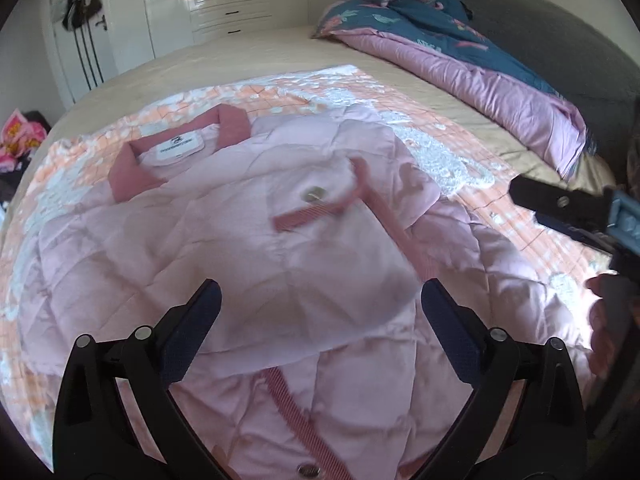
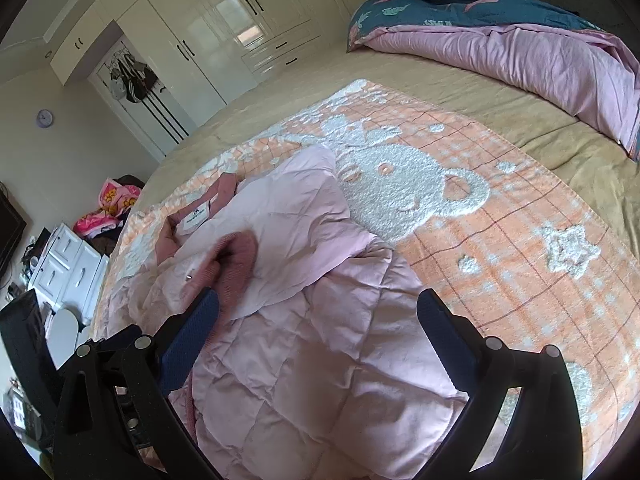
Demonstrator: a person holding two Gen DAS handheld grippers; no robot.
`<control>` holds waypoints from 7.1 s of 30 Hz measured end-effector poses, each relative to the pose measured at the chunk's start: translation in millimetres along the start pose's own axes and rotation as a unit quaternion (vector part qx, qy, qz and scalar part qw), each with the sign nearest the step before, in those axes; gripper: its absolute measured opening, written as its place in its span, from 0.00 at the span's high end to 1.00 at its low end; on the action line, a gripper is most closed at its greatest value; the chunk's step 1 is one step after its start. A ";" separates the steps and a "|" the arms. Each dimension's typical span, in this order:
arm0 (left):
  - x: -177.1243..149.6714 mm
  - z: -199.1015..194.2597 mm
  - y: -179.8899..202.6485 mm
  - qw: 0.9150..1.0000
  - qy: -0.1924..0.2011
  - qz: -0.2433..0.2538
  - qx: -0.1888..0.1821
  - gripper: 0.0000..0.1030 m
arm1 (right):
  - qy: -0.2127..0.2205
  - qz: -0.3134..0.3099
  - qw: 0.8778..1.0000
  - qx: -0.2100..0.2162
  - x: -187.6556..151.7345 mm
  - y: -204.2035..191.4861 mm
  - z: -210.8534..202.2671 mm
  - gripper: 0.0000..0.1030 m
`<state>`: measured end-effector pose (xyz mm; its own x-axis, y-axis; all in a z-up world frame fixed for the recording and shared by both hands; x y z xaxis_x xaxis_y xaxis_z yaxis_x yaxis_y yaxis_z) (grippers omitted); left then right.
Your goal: Fold large clothes
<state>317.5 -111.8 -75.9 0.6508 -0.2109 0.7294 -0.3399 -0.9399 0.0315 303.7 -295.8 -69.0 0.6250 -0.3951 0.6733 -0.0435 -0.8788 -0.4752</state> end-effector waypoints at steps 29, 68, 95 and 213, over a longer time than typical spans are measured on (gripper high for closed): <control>-34.4 -115.6 -268.7 0.953 0.084 -0.244 0.159 0.09 | -0.108 -0.031 0.991 0.067 -79.3 -90.8 93.0 0.35; 1.8 -34.2 -236.3 0.971 0.035 -0.212 0.106 0.09 | -0.018 -0.233 0.971 0.059 11.1 -131.4 93.3 0.78; -44.4 41.0 -247.0 0.972 -0.049 -0.214 0.084 0.08 | -0.035 -0.318 0.945 0.065 -13.5 -198.1 106.3 0.27; -225.8 -243.3 -180.3 0.958 0.005 -0.264 0.108 0.56 | -0.044 -0.221 0.973 0.049 -95.2 -53.2 -126.6 0.04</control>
<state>66.6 170.6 -80.0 0.6863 0.3108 0.6576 0.1839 -0.9489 0.2566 147.9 -245.3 -36.1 0.6302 0.0435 0.7752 0.3163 -0.9262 -0.2052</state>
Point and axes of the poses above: each gripper's, at about its wrist camera, not at the fingertips, and z roughly the way its jaws point, y to its right, x to its top, the point moved 7 cm from there along z, roughly the way its jaws point, and after that the axes turned 7 degrees about y, right-handed, at the moved point
